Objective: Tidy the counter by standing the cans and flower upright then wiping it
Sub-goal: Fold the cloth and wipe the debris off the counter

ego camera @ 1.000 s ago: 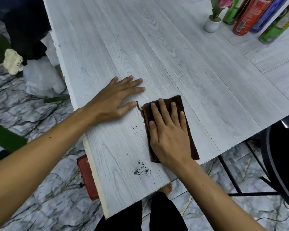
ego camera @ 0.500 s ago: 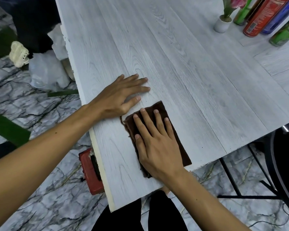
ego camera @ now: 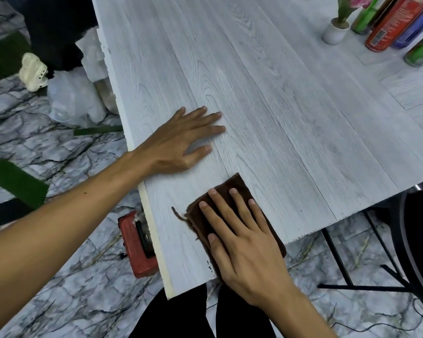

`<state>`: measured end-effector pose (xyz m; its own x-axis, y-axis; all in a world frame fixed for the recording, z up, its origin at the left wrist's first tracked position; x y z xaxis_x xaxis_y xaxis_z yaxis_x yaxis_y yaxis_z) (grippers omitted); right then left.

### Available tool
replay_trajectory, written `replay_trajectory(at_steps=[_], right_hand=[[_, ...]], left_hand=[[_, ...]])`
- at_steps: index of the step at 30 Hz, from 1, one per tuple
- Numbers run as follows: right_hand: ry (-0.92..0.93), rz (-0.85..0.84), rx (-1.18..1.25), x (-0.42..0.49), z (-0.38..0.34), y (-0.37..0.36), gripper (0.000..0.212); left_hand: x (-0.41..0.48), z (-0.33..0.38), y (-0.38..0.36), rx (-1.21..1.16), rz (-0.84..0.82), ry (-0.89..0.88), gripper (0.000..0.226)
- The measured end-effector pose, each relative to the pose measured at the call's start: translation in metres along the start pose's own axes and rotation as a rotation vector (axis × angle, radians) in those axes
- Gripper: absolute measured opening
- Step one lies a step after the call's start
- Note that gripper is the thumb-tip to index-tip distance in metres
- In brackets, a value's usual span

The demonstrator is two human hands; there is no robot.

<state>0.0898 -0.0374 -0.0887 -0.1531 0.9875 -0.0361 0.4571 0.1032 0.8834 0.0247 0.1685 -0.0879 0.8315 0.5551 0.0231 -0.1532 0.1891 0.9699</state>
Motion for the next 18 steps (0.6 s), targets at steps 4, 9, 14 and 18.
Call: replay_trajectory(at_steps=[4, 9, 14, 18], right_hand=[[-0.094, 0.037, 0.006, -0.015, 0.026, 0.018, 0.058], [-0.259, 0.062, 0.029, -0.016, 0.065, 0.036, 0.057], [-0.301, 0.085, 0.008, 0.006, 0.076, 0.038, 0.057], [-0.280, 0.098, -0.012, 0.025, 0.070, 0.033, 0.058]], left_hand=[[-0.006, 0.003, -0.002, 0.007, -0.003, -0.007, 0.056], [-0.012, 0.007, -0.001, 0.007, -0.014, -0.003, 0.056], [-0.017, 0.011, 0.000, -0.001, -0.015, 0.004, 0.055], [-0.022, 0.013, 0.001, -0.015, -0.012, 0.011, 0.054]])
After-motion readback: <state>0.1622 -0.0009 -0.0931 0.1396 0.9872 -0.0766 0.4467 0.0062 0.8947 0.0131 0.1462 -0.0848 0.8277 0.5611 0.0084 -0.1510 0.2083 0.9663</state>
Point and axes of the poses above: each hand's wrist, its own x-axis towards the middle knuckle, its own y-axis out of the back of the hand, z = x × y, the point moved 9 cm from there along x, towards the middle knuckle, and after that the axes turned 7 degrees about x, right-handed, at the moved point
